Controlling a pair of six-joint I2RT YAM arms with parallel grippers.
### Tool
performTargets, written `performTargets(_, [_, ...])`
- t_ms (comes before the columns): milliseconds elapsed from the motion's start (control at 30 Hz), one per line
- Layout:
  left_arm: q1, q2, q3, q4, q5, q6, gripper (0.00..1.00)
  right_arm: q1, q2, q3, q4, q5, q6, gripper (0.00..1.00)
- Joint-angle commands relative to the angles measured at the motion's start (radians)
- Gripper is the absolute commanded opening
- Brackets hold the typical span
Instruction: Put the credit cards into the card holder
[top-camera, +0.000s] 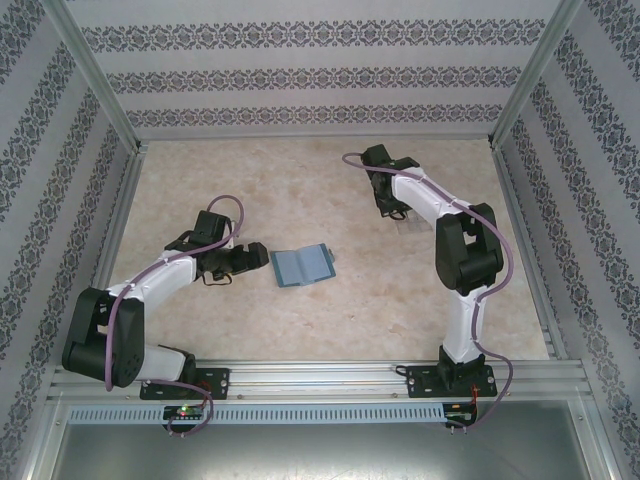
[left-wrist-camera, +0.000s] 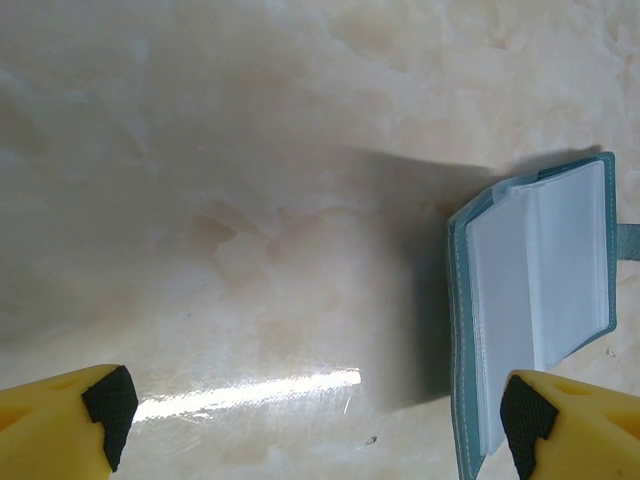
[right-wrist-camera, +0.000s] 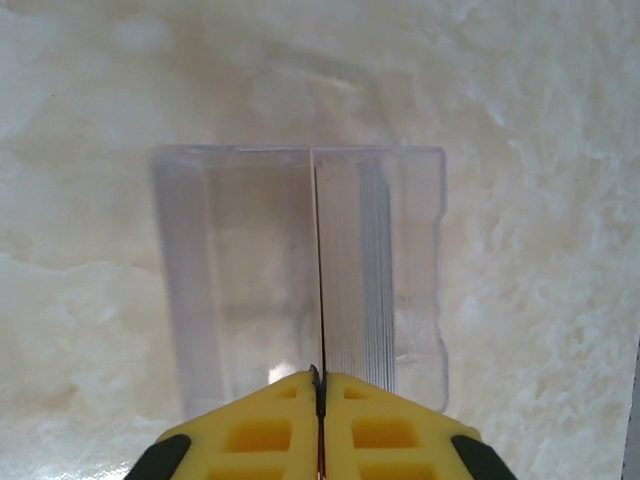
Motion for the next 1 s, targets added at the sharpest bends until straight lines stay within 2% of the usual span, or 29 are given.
performTargets(0, [-0.012, -0.003, 0.001, -0.005, -0.015, 0.019, 0.95, 0.013, -0.035, -0.002, -0.015, 0.019, -0.004, 0.06])
performTargets(67, [-0.012, -0.011, -0.006, -0.002, -0.014, 0.016, 0.96, 0.021, -0.043, 0.005, -0.024, 0.020, -0.004, 0.01])
performTargets(167, [-0.012, -0.017, -0.002, -0.007, -0.004, 0.020, 0.96, 0.032, -0.075, -0.001, -0.024, 0.012, 0.007, 0.00])
performTargets(300, [-0.012, -0.040, 0.007, -0.013, 0.035, 0.011, 0.96, 0.036, -0.161, -0.042, -0.004, -0.091, 0.045, 0.00])
performTargets(400, [-0.012, -0.048, 0.017, -0.019, 0.072, 0.006, 0.96, 0.053, -0.272, -0.132, 0.075, -0.146, 0.052, 0.00])
performTargets(533, [-0.016, -0.077, -0.014, -0.020, 0.088, -0.029, 0.96, 0.050, -0.454, -0.285, 0.197, -0.371, 0.085, 0.00])
performTargets(633, [-0.027, -0.087, -0.037, -0.002, 0.090, -0.051, 0.96, 0.052, -0.560, -0.429, 0.352, -0.643, 0.121, 0.00])
performTargets(767, [-0.054, -0.100, -0.050, 0.019, 0.081, -0.080, 0.96, 0.059, -0.603, -0.560, 0.528, -0.951, 0.257, 0.00])
performTargets(967, [-0.103, -0.051, -0.021, -0.011, 0.032, -0.061, 0.94, 0.153, -0.560, -0.731, 0.829, -1.061, 0.480, 0.00])
